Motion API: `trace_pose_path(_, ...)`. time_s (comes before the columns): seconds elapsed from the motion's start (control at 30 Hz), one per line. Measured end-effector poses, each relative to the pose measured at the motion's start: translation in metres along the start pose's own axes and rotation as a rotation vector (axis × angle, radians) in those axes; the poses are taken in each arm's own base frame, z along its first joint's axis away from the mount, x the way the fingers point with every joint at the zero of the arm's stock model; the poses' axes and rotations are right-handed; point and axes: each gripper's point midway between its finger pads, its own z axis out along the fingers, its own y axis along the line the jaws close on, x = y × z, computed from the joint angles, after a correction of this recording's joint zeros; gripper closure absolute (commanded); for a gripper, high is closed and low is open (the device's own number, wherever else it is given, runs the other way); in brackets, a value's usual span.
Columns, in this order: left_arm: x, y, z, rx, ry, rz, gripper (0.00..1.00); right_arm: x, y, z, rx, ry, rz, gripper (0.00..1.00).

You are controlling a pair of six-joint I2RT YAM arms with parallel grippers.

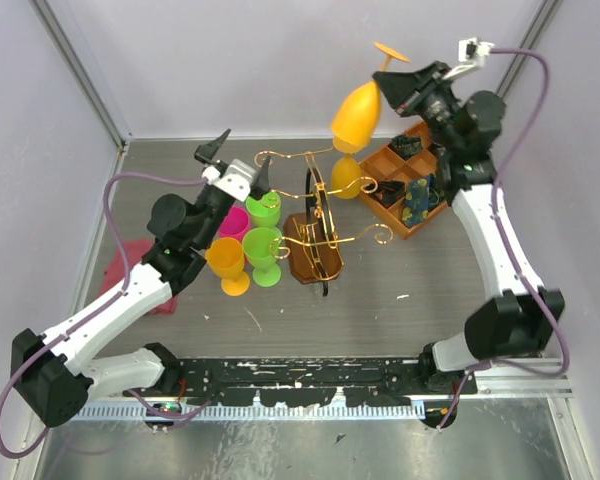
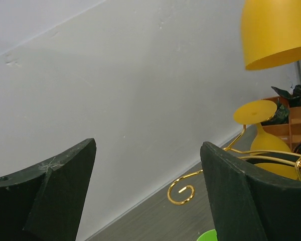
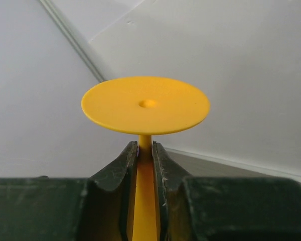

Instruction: Place the wine glass upside down on the wine glass rack

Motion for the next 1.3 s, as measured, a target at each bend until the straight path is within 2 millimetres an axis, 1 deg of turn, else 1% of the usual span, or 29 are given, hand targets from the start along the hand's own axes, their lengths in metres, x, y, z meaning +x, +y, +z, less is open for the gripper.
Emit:
trace_pose_path(0.1, 0.003, 0.008, 0.004, -0.020, 0.051, -0.023, 0.05, -0.024, 0.003, -0.033, 0.077, -0.046, -0.148, 0.99)
trace_pose_path(0.17, 0.005, 0.019, 0.010, -0.050, 0.092, -0.053, 0.03, -0.039, 0.011, -0.056, 0.129, -0.070, -0.267, 0.99)
trace_pose_path(0.27, 0.017, 0.049, 0.018, -0.130, 0.168, -0.121, 0.01, -0.047, 0.020, -0.082, 0.188, -0.075, -0.398, 0.99)
trace_pose_path(0.33, 0.032, 0.068, 0.019, -0.188, 0.224, -0.173, 0.01, -0.045, 0.021, -0.101, 0.230, -0.067, -0.471, 0.99)
trace_pose_path(0.37, 0.040, 0.077, 0.018, -0.213, 0.254, -0.199, 0.00, -0.041, 0.019, -0.111, 0.249, -0.057, -0.503, 0.99)
trace_pose_path(0.43, 0.057, 0.090, 0.015, -0.262, 0.312, -0.249, 0.00, -0.026, 0.009, -0.132, 0.297, -0.019, -0.563, 0.99)
trace_pose_path(0.47, 0.065, 0.096, 0.012, -0.284, 0.338, -0.272, 0.01, -0.017, 0.003, -0.142, 0.317, 0.002, -0.588, 0.99)
trace_pose_path(0.53, 0.078, 0.100, 0.006, -0.310, 0.380, -0.302, 0.01, 0.004, -0.013, -0.160, 0.358, 0.053, -0.628, 0.99)
trace_pose_path(0.57, 0.082, 0.101, 0.004, -0.316, 0.394, -0.315, 0.02, 0.013, -0.020, -0.167, 0.372, 0.078, -0.638, 0.99)
trace_pose_path(0.6, 0.085, 0.101, 0.002, -0.322, 0.405, -0.327, 0.02, 0.027, -0.030, -0.177, 0.390, 0.110, -0.654, 0.99)
trace_pose_path(0.67, 0.088, 0.100, 0.001, -0.325, 0.414, -0.345, 0.02, 0.049, -0.045, -0.194, 0.412, 0.160, -0.675, 0.99)
trace_pose_path(0.73, 0.089, 0.098, 0.000, -0.325, 0.420, -0.358, 0.02, 0.067, -0.055, -0.205, 0.412, 0.197, -0.686, 0.99)
trace_pose_path(0.8, 0.090, 0.097, 0.000, -0.323, 0.423, -0.370, 0.02, 0.081, -0.060, -0.212, 0.394, 0.222, -0.691, 0.99)
trace_pose_path(0.9, 0.089, 0.095, 0.001, -0.316, 0.418, -0.384, 0.02, 0.092, -0.062, -0.211, 0.329, 0.230, -0.693, 0.99)
trace_pose_path(1.17, 0.085, 0.098, -0.002, -0.316, 0.409, -0.388, 0.02, 0.110, -0.065, -0.202, 0.167, 0.240, -0.656, 0.99)
trace_pose_path(1.3, 0.082, 0.102, -0.006, -0.323, 0.402, -0.386, 0.02, 0.121, -0.057, -0.199, 0.075, 0.243, -0.644, 0.99)
